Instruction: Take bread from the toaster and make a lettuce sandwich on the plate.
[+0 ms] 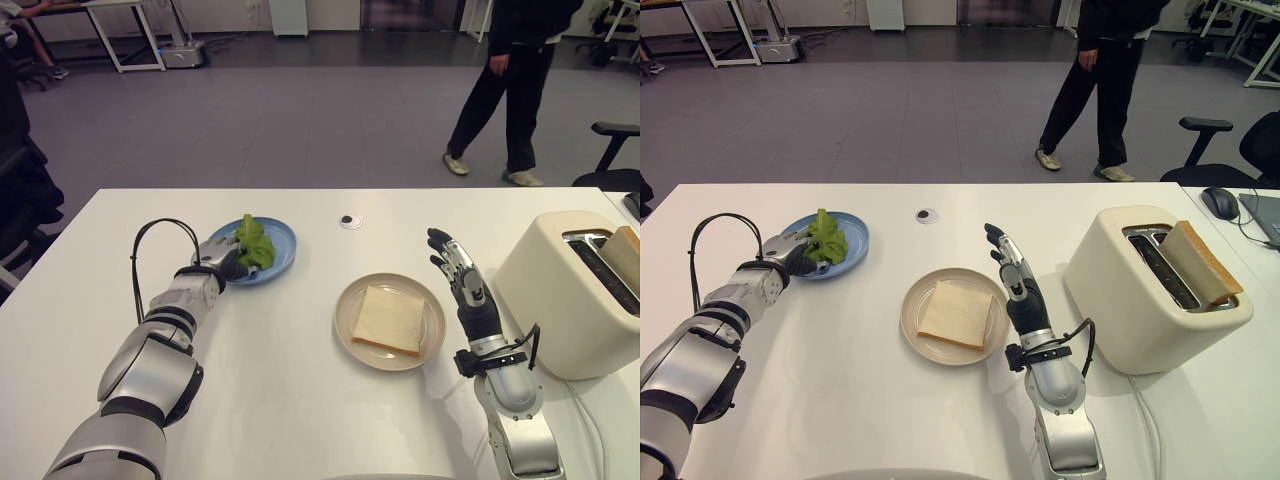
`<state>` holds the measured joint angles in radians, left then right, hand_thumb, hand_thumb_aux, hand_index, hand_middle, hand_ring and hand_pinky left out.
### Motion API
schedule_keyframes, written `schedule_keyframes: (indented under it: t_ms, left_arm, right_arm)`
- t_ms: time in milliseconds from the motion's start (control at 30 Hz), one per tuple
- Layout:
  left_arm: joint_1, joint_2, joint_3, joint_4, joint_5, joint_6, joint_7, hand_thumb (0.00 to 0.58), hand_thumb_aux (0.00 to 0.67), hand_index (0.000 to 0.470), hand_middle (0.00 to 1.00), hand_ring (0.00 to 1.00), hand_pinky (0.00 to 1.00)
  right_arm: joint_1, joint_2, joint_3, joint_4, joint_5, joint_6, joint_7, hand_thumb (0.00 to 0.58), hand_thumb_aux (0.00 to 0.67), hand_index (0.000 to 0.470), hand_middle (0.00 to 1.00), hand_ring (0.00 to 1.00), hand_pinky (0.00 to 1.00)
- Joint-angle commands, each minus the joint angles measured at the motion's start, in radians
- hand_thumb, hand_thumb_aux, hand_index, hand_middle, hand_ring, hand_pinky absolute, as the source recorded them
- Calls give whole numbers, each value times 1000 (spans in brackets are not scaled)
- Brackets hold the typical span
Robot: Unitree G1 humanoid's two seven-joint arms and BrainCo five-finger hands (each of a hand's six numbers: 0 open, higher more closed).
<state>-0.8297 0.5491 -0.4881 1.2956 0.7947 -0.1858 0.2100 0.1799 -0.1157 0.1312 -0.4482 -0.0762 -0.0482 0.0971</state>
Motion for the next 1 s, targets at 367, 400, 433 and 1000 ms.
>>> schedule_keyframes:
  t_ms: [367,400,433,1000]
  left_arm:
    - [-23,7,-17,-33,-19,-48,59,580,670,470,0,0,0]
    - [-30,13,-11,-50,-22,-58,68,580,670,470,0,0,0]
    - [-36,21,-5,-76,-26,-68,76,580,670,470,0,0,0]
    - [320,20,33,-1158,5,23,-123,580,670,470,0,0,0]
  right_arm:
    - [1,-2,11,10,-16,-2,6,0,0,0,0,0,0]
    - [1,-2,12,11,-17,-3,6,0,0,0,0,0,0]
    - [0,-3,13,11,-18,-3,6,0,0,0,0,0,0]
    - [-44,-10,-50,29,-8,5,-7,0,0,0,0,0,0]
